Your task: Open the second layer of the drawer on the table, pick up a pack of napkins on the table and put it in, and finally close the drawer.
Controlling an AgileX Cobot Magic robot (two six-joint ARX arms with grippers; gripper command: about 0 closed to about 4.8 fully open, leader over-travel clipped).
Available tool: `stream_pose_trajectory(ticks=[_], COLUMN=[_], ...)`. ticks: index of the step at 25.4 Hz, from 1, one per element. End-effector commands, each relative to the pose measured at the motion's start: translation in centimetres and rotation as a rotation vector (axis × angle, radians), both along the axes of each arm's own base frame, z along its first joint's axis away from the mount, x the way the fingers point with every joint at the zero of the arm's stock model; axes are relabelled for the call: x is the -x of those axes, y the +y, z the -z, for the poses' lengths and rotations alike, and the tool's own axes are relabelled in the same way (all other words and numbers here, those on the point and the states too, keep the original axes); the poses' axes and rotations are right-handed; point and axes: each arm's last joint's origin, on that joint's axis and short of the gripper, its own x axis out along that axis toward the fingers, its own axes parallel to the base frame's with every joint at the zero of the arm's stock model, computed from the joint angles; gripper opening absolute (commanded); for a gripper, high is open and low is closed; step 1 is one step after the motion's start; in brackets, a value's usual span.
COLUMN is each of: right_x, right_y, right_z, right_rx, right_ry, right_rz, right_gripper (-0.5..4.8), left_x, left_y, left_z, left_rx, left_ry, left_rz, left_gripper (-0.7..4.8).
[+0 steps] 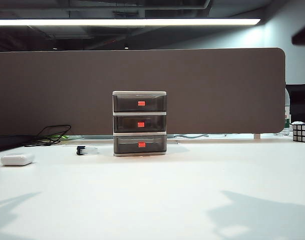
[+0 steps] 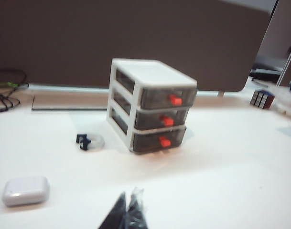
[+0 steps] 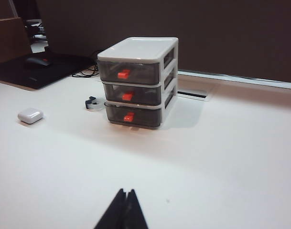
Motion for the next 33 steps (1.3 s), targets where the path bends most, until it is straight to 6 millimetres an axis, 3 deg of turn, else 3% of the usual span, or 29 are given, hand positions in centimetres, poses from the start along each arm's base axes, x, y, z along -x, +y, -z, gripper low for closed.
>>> stream_pose_trajectory(ticks=[1,5,9,22,33], right_x=[0.6,1.0,1.3,0.9,0.6], right_y=[-0.2,-0.4,-0.6,-1.8,-3.0], right_z=[1.6,4.1,5.0,5.1,5.0], right_rx=[-0.018,-0.024,0.007,0.095,0.073], right_ry=[-0.034,-0.048,-0.002,-0.017,-0.015], right_rz=[0.026,0.024,0.064,0.232,0.306], right_gripper=[-0.05,-0.05,-0.05,-0.05,-0.05], left_x=[-0.3,-0.7,-0.9,-1.2,-1.7], left_y=[-0.1,-0.3,-0.4,0.6,2.7], left_z=[0.6,2.0,3.0,3.4,3.0], left_rx=[-0.003,0.018,0.027,-0.121,-0.103], left_ry=[-0.011,-0.02,-0.004,-0.004,-0.033], left_rz=[-0.011,-0.01,-0.012,-0.165,-0.269], left_gripper=[-0.06,-0.06,-0.06,-0.06,-0.06])
